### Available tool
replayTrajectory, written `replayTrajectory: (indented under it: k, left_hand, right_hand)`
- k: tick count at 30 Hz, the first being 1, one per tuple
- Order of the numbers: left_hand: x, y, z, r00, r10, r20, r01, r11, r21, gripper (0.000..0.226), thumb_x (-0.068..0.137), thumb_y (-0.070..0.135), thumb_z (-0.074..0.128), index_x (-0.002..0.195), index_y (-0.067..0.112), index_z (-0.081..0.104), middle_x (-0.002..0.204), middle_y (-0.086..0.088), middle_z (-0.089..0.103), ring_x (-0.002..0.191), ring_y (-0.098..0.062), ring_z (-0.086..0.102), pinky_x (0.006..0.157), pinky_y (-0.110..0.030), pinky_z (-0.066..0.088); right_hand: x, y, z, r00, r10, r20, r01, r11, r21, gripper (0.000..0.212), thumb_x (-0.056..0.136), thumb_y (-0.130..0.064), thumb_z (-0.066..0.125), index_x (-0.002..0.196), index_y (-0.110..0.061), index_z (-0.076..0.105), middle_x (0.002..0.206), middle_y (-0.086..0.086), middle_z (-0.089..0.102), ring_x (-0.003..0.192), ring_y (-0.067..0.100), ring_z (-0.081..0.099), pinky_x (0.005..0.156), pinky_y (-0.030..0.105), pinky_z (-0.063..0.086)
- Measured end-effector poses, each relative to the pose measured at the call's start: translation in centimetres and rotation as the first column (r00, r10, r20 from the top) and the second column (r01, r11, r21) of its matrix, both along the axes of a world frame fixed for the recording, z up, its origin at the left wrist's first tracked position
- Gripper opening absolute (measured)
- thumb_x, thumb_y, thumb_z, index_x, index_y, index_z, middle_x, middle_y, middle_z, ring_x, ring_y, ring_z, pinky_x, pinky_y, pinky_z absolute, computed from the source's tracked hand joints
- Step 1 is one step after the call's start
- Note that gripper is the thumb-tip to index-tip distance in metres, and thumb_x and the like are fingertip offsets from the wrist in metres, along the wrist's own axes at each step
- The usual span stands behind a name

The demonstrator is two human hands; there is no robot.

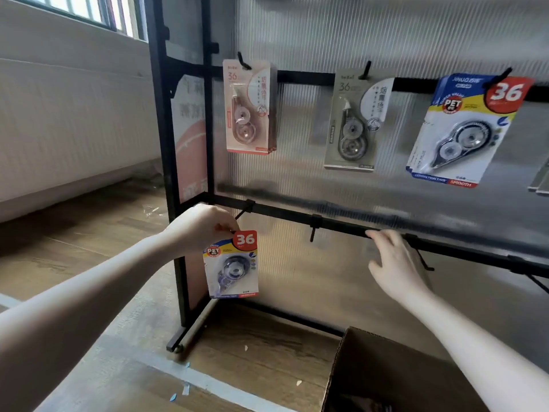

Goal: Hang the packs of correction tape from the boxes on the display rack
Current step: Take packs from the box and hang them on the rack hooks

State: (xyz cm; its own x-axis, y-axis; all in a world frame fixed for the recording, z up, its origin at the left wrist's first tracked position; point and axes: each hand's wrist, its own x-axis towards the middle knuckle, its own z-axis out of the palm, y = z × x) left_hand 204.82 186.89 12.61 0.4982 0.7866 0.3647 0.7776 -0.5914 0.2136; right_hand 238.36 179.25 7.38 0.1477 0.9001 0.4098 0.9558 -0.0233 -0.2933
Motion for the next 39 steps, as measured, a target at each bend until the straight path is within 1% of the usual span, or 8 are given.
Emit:
replayTrajectory:
  k: [3,8,19,26,29,33,37,39]
  left_hand:
    - [-0.7,0.8,-0.7,1.000,0.004,0.027,-0.004,1.000,0.001,0.016,0.083,0.017,0.067,0.097,0.018,0.074,0.094,0.004,0.069,0.074,-0.004,0.055,0.074,-0.025,0.053]
    - [-1.1,2.9,-1.4,0.998,0.002,0.056,-0.004,0.999,0.036,0.015,0.083,0.018,0.068,0.096,0.018,0.074,0.092,0.003,0.068,0.079,-0.011,0.060,0.073,-0.028,0.052]
    - [-0.5,8.6,-4.5,0.989,0.006,0.149,-0.018,0.997,0.078,0.016,0.085,0.018,0.064,0.098,0.017,0.074,0.098,0.003,0.070,0.088,-0.009,0.059,0.070,-0.015,0.035]
    - [-0.8,9.7,-5.7,0.977,-0.060,0.206,0.024,0.985,0.172,0.015,0.085,0.014,0.064,0.097,0.013,0.074,0.095,-0.006,0.068,0.085,-0.021,0.062,0.072,-0.030,0.047]
    - [-1.2,10.0,-5.4,0.973,-0.086,0.213,0.039,0.976,0.215,0.016,0.085,0.014,0.064,0.098,0.012,0.074,0.094,-0.007,0.067,0.080,-0.016,0.058,0.068,-0.027,0.044]
    - [-1.2,10.4,-4.8,0.970,-0.139,0.197,0.099,0.975,0.201,0.018,0.086,0.010,0.062,0.101,0.009,0.072,0.098,-0.008,0.067,0.083,-0.009,0.052,0.068,-0.010,0.036]
    - [-0.9,11.1,-4.7,0.964,-0.150,0.221,0.125,0.984,0.124,0.019,0.089,0.009,0.059,0.103,0.008,0.071,0.101,-0.010,0.067,0.089,-0.017,0.060,0.073,-0.023,0.046]
    - [-0.8,11.5,-4.7,0.966,-0.145,0.215,0.133,0.989,0.069,0.020,0.090,0.009,0.057,0.105,0.008,0.070,0.104,-0.009,0.066,0.088,-0.013,0.057,0.071,-0.017,0.044]
  right_hand:
    - [-1.2,0.9,-1.0,0.999,0.028,-0.020,-0.028,0.999,-0.024,0.056,0.084,-0.003,0.056,0.138,-0.014,0.041,0.136,0.009,0.040,0.123,0.028,0.042,0.102,0.043,0.039]
    - [-2.4,1.7,-2.0,0.999,0.026,0.038,-0.024,0.999,-0.030,0.054,0.085,-0.004,0.056,0.137,-0.011,0.043,0.138,0.010,0.041,0.126,0.027,0.041,0.106,0.040,0.035]
    - [-4.6,3.1,-3.4,0.998,0.016,0.054,-0.012,0.997,-0.076,0.054,0.087,-0.004,0.055,0.139,-0.012,0.040,0.141,0.012,0.039,0.131,0.027,0.036,0.108,0.038,0.029]
    - [-5.9,3.4,-4.1,0.997,0.050,0.054,-0.044,0.994,-0.100,0.055,0.089,-0.008,0.052,0.140,-0.020,0.037,0.143,0.004,0.035,0.131,0.023,0.033,0.107,0.031,0.028]
    - [-6.0,3.6,-4.5,0.996,0.063,0.066,-0.055,0.992,-0.110,0.054,0.088,-0.006,0.052,0.139,-0.019,0.038,0.141,0.005,0.036,0.129,0.023,0.035,0.107,0.031,0.028]
    - [-6.2,3.9,-5.0,0.996,0.057,0.070,-0.047,0.990,-0.131,0.055,0.087,-0.006,0.052,0.139,-0.019,0.039,0.141,0.006,0.036,0.128,0.025,0.037,0.107,0.033,0.029]
    - [-6.0,3.9,-5.4,0.995,0.061,0.081,-0.048,0.988,-0.147,0.055,0.087,-0.006,0.051,0.139,-0.018,0.038,0.141,0.007,0.035,0.130,0.024,0.035,0.108,0.034,0.028]
    - [-5.7,3.9,-5.6,0.995,0.059,0.084,-0.045,0.986,-0.159,0.055,0.087,-0.007,0.052,0.140,-0.018,0.038,0.142,0.007,0.035,0.130,0.025,0.035,0.108,0.034,0.028]
